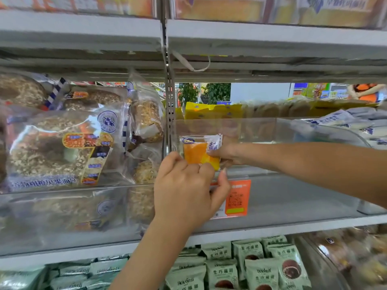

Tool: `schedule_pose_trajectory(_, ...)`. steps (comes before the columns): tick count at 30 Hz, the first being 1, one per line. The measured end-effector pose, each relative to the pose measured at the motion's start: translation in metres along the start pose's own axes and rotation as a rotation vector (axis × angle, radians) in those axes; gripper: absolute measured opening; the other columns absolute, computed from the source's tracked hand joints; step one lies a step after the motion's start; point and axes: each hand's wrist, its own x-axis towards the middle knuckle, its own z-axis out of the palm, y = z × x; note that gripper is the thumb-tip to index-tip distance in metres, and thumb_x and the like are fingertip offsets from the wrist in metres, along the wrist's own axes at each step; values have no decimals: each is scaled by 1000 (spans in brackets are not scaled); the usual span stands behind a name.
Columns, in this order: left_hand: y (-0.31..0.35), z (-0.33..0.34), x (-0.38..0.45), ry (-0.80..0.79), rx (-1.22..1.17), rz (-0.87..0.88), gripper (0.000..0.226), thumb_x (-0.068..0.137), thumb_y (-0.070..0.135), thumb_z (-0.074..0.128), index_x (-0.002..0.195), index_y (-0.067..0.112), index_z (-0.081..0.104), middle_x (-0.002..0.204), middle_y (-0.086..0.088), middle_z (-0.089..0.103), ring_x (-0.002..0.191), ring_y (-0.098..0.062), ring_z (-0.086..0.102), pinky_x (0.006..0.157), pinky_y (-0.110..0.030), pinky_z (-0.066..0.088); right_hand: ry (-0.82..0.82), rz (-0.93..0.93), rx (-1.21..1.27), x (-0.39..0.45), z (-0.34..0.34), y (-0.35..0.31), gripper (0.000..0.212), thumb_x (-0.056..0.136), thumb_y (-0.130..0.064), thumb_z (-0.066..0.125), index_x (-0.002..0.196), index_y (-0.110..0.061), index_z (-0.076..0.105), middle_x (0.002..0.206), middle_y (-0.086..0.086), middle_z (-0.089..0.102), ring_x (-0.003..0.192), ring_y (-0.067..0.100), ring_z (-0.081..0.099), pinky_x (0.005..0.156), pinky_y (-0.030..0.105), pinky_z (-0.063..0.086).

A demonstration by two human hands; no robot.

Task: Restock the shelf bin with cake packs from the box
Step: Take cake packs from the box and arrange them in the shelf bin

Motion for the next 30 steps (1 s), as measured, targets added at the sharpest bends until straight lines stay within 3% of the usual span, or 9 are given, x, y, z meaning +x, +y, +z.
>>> schedule_pose_trajectory(3,1,0,0,3,4,-9,49,92,34,40,50,15,56,41,0,49,42,-22,45,82,-31,39,65,17,-15,0,8,-3,20,93,-28,59,105,-15,52,79,1,61,67,13,60,51,28,54)
schedule_pose_trajectory(5,-1,0,0,-8,9,-10,49,92,34,40,50,15,55,41,0,48,43,-22,45,82,-31,39,3,73,-34,-5,6,-10,29,93,-30,59,116,-14,51,105,6,62,94,19,62,73,34,55)
schedule_pose_trajectory(7,-1,-1,0,-15,12,-6,47,92,33,41,51,15,55,42,0,49,43,-21,46,82,-32,39,-82,191,-138,-15,-1,-19,61,90,-30,62,141,-10,36,146,11,38,136,28,35,103,45,39)
schedule_pose_trajectory(9,-1,-2,1,-20,14,-3,48,93,32,40,51,15,55,42,0,50,43,-21,46,83,-32,40,-84,249,-202,-31,-12,-29,77,88,-25,65,149,-9,21,156,16,15,144,33,14,112,52,26)
schedule_pose_trajectory(13,-1,-9,7,-98,10,-22,50,95,31,37,51,15,55,42,0,50,42,-21,46,82,-33,39,75,119,-34,-78,-25,-41,48,96,-16,53,141,-7,38,151,13,32,140,27,29,111,39,33)
schedule_pose_trajectory(16,0,-19,11,-243,0,-26,46,94,30,40,54,15,56,45,0,53,45,-22,49,82,-34,38,329,-107,44,-133,-27,-33,13,93,-11,55,100,-18,63,109,6,63,98,19,59,81,33,50)
schedule_pose_trajectory(23,21,-68,-23,-301,-53,27,28,85,10,50,109,-3,53,103,-20,62,98,-36,54,106,-46,31,705,-655,-83,-279,5,53,22,86,6,48,81,-11,62,80,-6,58,79,10,53,72,16,41)
schedule_pose_trajectory(26,58,-111,-88,-378,-161,29,25,84,11,45,108,4,51,103,-14,63,97,-33,54,92,-44,39,725,-607,-130,-309,43,120,27,82,9,48,78,-16,58,80,0,58,77,15,53,69,23,42)
schedule_pose_trajectory(30,110,-155,-190,-732,-278,2,17,81,18,42,95,11,49,84,-9,62,83,-29,53,71,-38,44,372,-246,-72,-326,118,222,38,88,5,51,76,-30,54,85,-5,63,80,13,58,68,15,44)
